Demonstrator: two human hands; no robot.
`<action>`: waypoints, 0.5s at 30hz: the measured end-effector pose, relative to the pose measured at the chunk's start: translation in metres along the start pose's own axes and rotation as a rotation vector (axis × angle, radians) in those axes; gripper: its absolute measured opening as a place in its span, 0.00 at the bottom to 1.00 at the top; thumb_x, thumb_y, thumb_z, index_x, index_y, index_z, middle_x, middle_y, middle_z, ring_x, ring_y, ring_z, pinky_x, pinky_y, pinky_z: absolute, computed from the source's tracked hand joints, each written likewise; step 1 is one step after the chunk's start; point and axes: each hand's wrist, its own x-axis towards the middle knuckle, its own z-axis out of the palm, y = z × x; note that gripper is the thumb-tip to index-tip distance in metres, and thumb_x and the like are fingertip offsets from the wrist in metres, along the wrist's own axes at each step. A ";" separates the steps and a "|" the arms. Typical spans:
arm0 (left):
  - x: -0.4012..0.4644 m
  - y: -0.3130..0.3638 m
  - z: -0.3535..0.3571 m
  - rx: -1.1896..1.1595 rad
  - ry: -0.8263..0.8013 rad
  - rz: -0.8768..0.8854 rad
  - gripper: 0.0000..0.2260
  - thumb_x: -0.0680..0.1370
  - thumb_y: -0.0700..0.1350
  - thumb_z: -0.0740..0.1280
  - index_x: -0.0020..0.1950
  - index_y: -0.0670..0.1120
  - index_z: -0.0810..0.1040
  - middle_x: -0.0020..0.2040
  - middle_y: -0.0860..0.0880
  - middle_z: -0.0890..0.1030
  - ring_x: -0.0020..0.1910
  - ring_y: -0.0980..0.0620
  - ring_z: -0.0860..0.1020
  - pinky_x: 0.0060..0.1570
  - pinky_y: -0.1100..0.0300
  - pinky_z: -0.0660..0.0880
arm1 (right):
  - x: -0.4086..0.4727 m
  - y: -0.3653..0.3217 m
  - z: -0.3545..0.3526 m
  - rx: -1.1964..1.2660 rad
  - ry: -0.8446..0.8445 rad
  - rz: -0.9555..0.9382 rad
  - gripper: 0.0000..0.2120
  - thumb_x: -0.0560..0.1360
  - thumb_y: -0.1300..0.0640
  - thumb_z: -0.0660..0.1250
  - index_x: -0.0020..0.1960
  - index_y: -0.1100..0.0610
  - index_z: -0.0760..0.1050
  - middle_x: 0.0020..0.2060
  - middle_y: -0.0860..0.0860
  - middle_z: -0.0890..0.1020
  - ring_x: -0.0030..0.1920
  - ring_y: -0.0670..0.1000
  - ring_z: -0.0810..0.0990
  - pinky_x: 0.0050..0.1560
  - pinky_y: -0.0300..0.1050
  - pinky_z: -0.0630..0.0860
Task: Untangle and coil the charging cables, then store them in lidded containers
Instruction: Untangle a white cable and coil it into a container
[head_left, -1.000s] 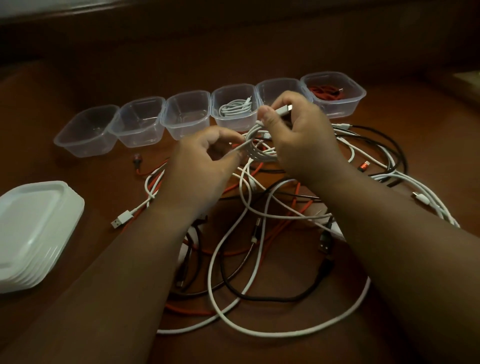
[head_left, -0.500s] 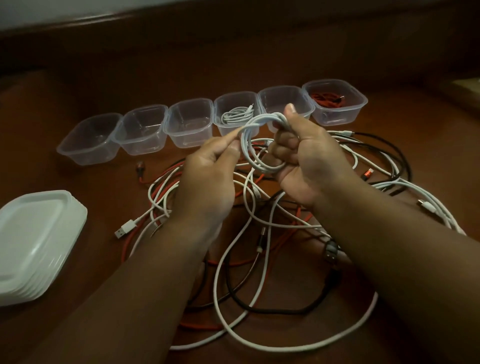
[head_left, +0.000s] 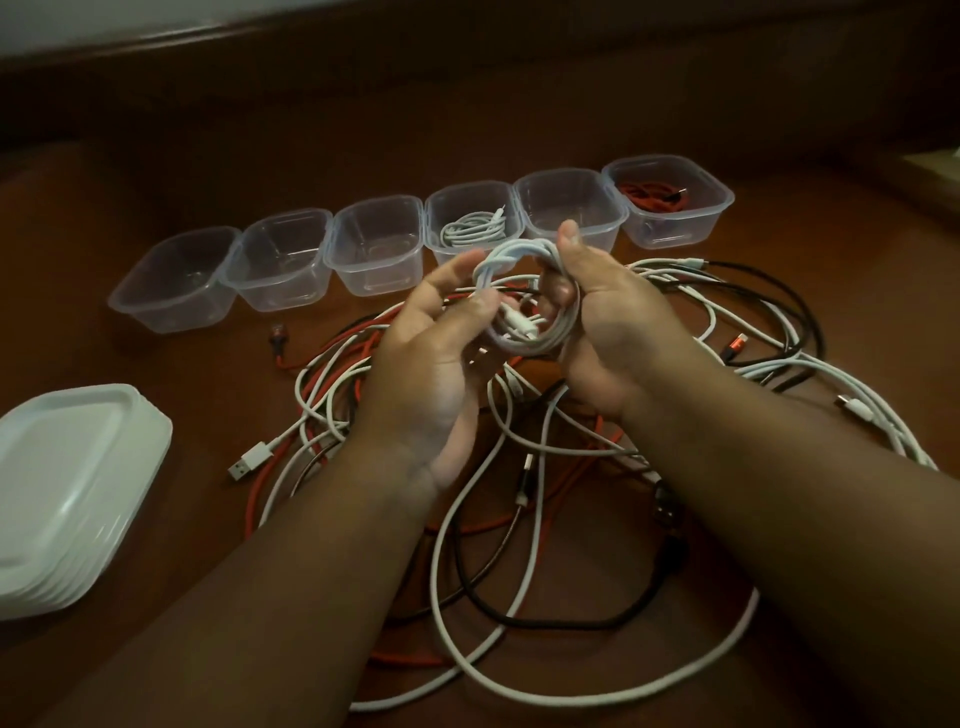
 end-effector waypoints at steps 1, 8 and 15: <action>0.001 0.001 0.000 -0.043 -0.003 -0.019 0.13 0.80 0.36 0.61 0.64 0.45 0.76 0.41 0.49 0.81 0.40 0.56 0.80 0.45 0.61 0.78 | 0.002 0.001 -0.001 -0.003 -0.001 0.023 0.22 0.80 0.45 0.63 0.63 0.63 0.75 0.34 0.54 0.74 0.45 0.59 0.74 0.64 0.67 0.72; 0.007 0.003 -0.004 0.141 0.131 0.059 0.17 0.76 0.30 0.66 0.59 0.49 0.75 0.54 0.42 0.81 0.51 0.47 0.81 0.53 0.51 0.79 | 0.002 -0.007 -0.005 0.023 -0.115 0.176 0.24 0.79 0.42 0.61 0.65 0.59 0.76 0.28 0.46 0.73 0.32 0.46 0.75 0.40 0.43 0.75; 0.014 0.010 -0.018 0.652 0.266 0.345 0.09 0.78 0.39 0.70 0.55 0.51 0.81 0.48 0.52 0.85 0.48 0.58 0.83 0.51 0.55 0.82 | -0.010 -0.017 -0.006 -0.358 -0.090 -0.077 0.05 0.77 0.57 0.69 0.44 0.56 0.76 0.33 0.49 0.82 0.34 0.46 0.79 0.35 0.41 0.77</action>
